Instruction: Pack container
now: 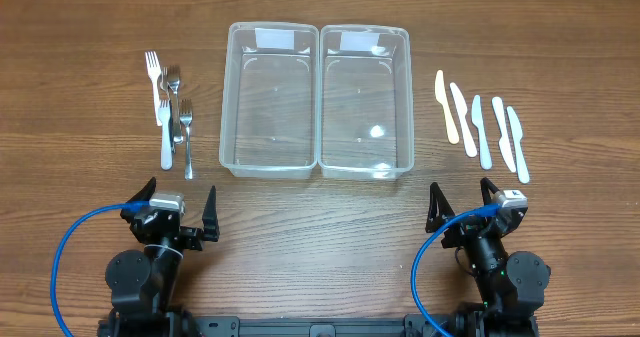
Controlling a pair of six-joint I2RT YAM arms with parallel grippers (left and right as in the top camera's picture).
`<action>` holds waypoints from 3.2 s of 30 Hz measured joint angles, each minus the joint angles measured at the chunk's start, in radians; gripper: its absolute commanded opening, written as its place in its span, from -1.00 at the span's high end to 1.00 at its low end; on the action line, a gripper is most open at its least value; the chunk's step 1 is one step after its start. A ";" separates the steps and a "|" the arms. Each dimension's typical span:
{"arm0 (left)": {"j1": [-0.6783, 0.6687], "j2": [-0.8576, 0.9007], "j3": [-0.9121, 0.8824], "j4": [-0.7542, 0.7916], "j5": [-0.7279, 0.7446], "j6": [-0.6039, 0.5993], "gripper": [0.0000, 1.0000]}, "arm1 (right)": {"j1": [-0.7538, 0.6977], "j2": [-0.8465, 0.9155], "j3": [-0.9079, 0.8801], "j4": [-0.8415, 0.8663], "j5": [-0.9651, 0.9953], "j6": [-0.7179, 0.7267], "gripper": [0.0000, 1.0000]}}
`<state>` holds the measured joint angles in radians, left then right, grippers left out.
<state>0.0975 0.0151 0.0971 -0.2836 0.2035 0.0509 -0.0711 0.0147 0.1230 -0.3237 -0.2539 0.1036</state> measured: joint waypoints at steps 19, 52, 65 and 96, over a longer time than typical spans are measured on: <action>0.000 0.000 0.000 0.000 0.000 0.000 -1.00 | 0.000 0.000 0.000 -0.002 0.000 0.001 -1.00; 0.000 0.000 -0.002 0.102 0.178 -0.154 -1.00 | 0.000 0.000 0.000 0.047 -0.478 0.110 -1.00; 0.000 0.053 0.092 0.080 0.281 -0.340 -1.00 | 0.000 0.218 0.237 0.072 -0.430 0.228 -1.00; 0.000 1.104 1.052 -0.562 0.158 -0.072 -1.00 | -0.001 1.589 1.506 -0.696 0.142 -0.209 -1.00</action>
<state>0.0978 1.1191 1.1492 -0.8452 0.3614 -0.0216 -0.0719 1.6035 1.6291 -1.0195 -0.1116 -0.1059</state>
